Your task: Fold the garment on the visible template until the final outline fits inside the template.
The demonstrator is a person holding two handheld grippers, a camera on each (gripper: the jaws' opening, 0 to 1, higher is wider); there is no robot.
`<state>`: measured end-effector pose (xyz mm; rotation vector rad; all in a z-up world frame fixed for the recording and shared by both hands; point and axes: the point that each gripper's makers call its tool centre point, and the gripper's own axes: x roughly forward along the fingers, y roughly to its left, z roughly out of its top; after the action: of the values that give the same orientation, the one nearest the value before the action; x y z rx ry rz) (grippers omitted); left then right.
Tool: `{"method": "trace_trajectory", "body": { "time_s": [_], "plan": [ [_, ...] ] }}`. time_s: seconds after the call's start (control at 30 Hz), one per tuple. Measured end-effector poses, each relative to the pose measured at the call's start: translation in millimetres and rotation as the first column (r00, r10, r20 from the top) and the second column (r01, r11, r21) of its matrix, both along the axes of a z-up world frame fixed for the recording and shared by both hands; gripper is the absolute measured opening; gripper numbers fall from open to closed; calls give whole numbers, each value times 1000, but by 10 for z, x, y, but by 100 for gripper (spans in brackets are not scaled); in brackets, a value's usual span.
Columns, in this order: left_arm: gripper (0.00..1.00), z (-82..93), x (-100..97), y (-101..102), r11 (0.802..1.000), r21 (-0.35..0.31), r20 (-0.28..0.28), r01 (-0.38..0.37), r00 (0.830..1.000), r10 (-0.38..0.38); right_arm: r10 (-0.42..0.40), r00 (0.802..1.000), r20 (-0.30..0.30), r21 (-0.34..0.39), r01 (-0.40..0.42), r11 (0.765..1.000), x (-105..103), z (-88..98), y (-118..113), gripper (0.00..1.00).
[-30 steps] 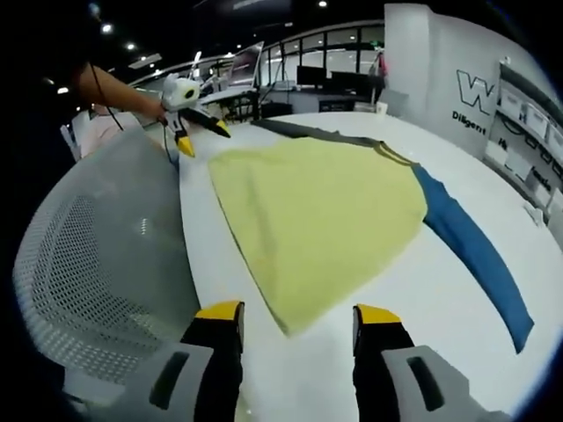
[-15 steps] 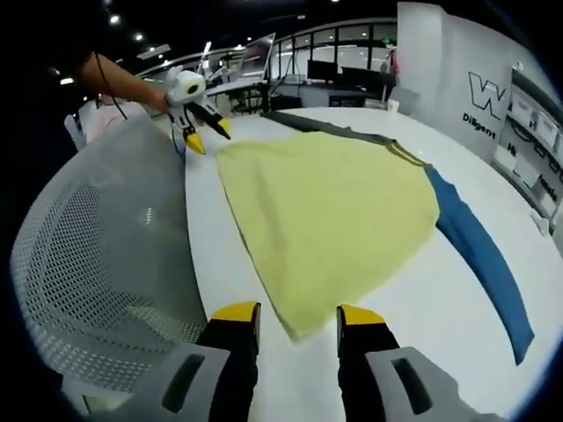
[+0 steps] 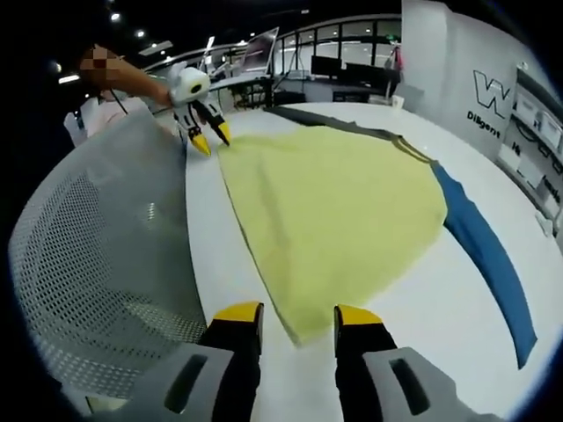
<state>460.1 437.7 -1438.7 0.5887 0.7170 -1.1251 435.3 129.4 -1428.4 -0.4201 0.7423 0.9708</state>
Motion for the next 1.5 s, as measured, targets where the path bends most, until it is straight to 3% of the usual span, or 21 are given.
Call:
{"method": "trace_trajectory", "body": {
  "time_s": [0.17,0.33,0.53,0.7,0.9,1.2,1.5],
  "plan": [
    [21,-21,2,15,999,42,-3,14,1000,-14,15,1000,-11,-12,-15,1000,1,-50,15,23],
    [17,-21,40,-1,996,78,-1,32,999,-32,73,997,-8,-86,-73,994,-14,-159,-3,20],
    [12,-39,77,-7,995,96,-13,26,1000,-25,91,996,0,-112,-90,990,17,-191,-27,7],
    [2,-44,154,2,996,92,-9,-17,1000,18,82,997,7,-117,-81,990,67,-186,-53,0],
    [1,-27,151,8,989,78,-90,-123,987,130,33,999,-32,-95,-36,995,91,-131,-51,0],
    [0,185,54,-27,994,23,-134,-105,985,108,16,1000,-21,-57,-18,998,76,80,-81,0],
    [1,105,-76,-80,996,31,-191,-89,977,93,48,998,-49,-96,-52,994,-27,-30,-91,0]
  ]
}}
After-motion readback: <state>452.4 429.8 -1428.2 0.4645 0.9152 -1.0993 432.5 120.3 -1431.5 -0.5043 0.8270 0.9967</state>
